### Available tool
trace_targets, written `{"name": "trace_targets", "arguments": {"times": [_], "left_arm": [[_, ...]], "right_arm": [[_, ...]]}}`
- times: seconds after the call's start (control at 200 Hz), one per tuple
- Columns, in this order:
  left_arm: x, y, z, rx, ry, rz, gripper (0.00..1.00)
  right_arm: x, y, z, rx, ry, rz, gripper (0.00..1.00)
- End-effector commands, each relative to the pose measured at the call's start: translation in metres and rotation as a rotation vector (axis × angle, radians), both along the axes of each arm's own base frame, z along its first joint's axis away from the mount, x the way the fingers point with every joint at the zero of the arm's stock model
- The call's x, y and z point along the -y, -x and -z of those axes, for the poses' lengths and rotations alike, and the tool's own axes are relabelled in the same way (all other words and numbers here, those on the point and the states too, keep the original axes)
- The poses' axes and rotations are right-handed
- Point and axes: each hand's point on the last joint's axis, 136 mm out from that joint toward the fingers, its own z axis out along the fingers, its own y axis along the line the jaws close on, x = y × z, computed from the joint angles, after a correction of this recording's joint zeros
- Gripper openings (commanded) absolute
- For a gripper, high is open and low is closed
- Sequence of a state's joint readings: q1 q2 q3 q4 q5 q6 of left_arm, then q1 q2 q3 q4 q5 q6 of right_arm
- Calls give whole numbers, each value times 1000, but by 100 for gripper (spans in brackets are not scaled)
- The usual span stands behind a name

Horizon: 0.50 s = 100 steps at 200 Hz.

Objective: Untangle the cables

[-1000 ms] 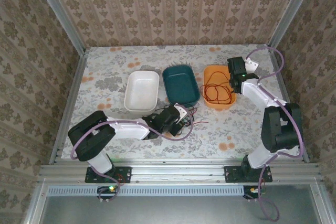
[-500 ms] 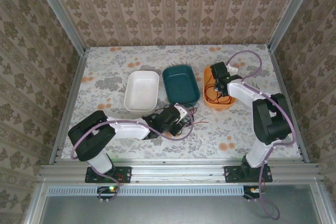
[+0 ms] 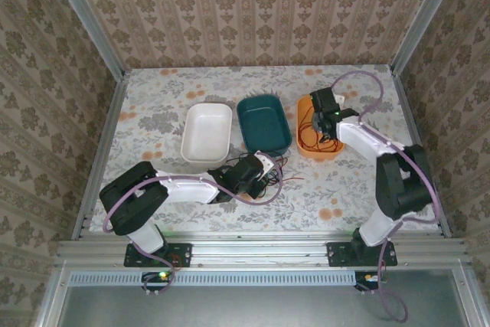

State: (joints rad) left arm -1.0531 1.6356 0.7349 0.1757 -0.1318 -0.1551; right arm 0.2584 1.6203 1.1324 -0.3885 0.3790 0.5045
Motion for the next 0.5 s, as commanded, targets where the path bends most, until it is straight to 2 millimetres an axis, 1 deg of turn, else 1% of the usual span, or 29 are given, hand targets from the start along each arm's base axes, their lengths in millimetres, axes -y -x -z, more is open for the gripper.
{"name": "trace_targets", "arguments": {"times": [0.0,0.115,0.15,0.165,0.255,0.335,0.435,0.465,0.475,0.495], "left_arm": [[-24,13,34,-68,-142,6,0],[-23,13,35,-67,-141,7,0],[-23,13,35,-68,-140,7,0],[-23,13,35,-68,-139,8,0],[-22,13,35,-67,-137,8,0],[-22,13,35,-69,-136,9,0],[-22,13,35,-67,-134,8,0],[-22,13,35,-67,-135,7,0],[-22,13,35,-67,-134,6,0],[-22,13,35,-66,-137,6,0]], "right_arm": [[-16,13,-28,59,-49,-127,46],[-45,35,-29,52,-156,-298,46],[-54,42,-21,26,-187,-346,46],[-58,46,-29,47,-200,-368,46],[-74,62,-24,19,-224,-457,47],[-78,67,-16,-10,-202,-479,47],[-74,65,-4,-39,-167,-451,47],[-71,63,-5,-35,-153,-437,47],[-70,62,2,-53,-147,-429,47],[-68,60,6,-62,-138,-420,47]]}}
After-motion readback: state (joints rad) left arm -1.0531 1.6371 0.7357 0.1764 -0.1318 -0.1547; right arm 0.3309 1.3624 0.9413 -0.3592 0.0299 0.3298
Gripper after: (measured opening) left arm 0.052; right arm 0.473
